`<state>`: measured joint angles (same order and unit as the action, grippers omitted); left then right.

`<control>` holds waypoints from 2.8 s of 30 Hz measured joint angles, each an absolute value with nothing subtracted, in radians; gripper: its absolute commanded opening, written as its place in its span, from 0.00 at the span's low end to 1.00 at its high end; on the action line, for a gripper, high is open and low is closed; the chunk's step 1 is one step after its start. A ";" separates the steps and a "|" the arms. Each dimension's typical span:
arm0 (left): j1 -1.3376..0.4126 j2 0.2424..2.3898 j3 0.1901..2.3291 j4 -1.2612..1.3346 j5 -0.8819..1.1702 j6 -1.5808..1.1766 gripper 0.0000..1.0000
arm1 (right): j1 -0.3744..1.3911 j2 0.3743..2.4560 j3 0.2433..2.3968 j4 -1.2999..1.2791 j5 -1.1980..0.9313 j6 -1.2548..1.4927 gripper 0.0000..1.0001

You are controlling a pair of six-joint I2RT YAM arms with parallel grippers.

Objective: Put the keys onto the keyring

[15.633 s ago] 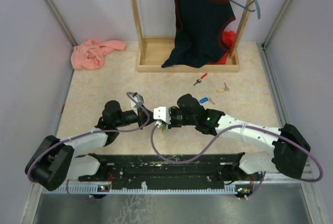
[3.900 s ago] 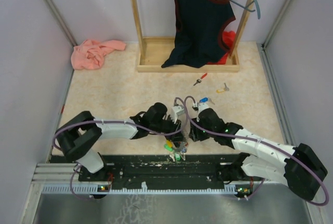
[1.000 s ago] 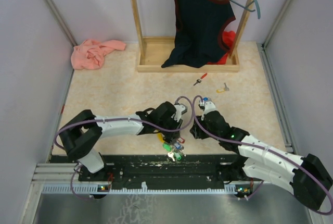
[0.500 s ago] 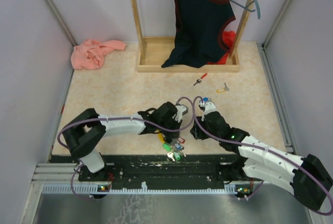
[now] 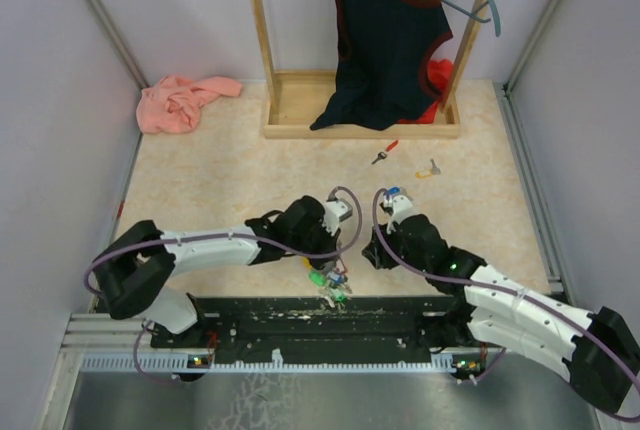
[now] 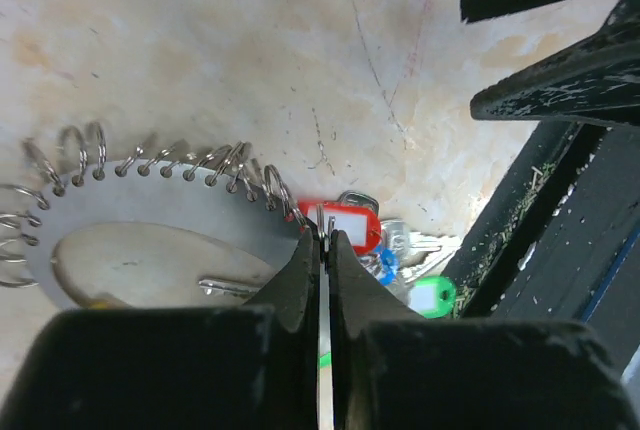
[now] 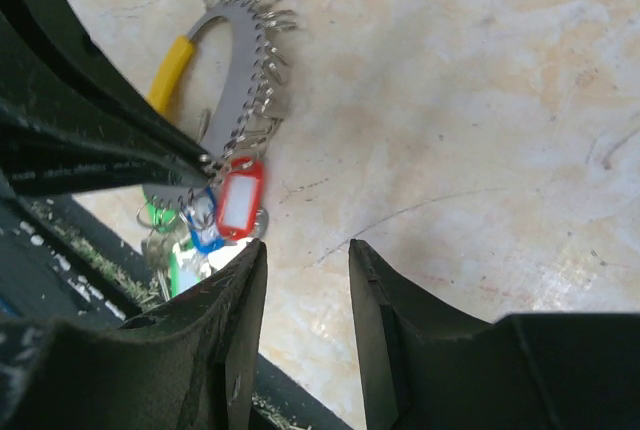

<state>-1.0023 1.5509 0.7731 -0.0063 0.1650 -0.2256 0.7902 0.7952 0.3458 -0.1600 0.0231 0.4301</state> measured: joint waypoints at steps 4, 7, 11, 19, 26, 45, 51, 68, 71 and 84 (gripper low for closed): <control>-0.952 1.444 0.707 0.070 0.203 -0.144 0.01 | 0.789 0.762 0.346 -0.133 -0.033 0.369 0.38; -0.879 1.353 0.632 0.161 0.265 -0.084 0.01 | 0.789 0.753 0.346 -0.092 -0.082 0.303 0.38; -0.779 1.285 0.543 0.301 0.372 -0.023 0.01 | 0.789 0.757 0.346 -0.032 -0.145 0.201 0.35; -0.674 1.275 0.455 0.498 0.593 0.099 0.01 | 0.789 0.920 0.396 0.105 -0.304 0.024 0.34; -0.640 1.275 0.444 0.553 0.720 0.197 0.01 | 0.735 1.053 0.461 0.203 -0.442 -0.044 0.29; -0.637 1.275 0.444 0.567 0.833 0.263 0.01 | 0.658 1.238 0.611 0.236 -0.752 -0.197 0.16; -0.637 1.283 0.444 0.582 0.845 0.257 0.01 | 0.658 1.259 0.612 0.208 -0.789 -0.224 0.09; -0.633 1.314 0.410 0.651 0.849 0.213 0.01 | 0.658 1.303 0.624 0.187 -0.821 -0.235 0.00; -0.633 1.317 0.408 0.660 0.844 0.206 0.01 | 0.659 1.297 0.624 0.177 -0.801 -0.234 0.00; -0.635 1.329 0.392 0.751 0.814 0.163 0.01 | 0.665 1.231 0.591 0.188 -0.695 -0.173 0.00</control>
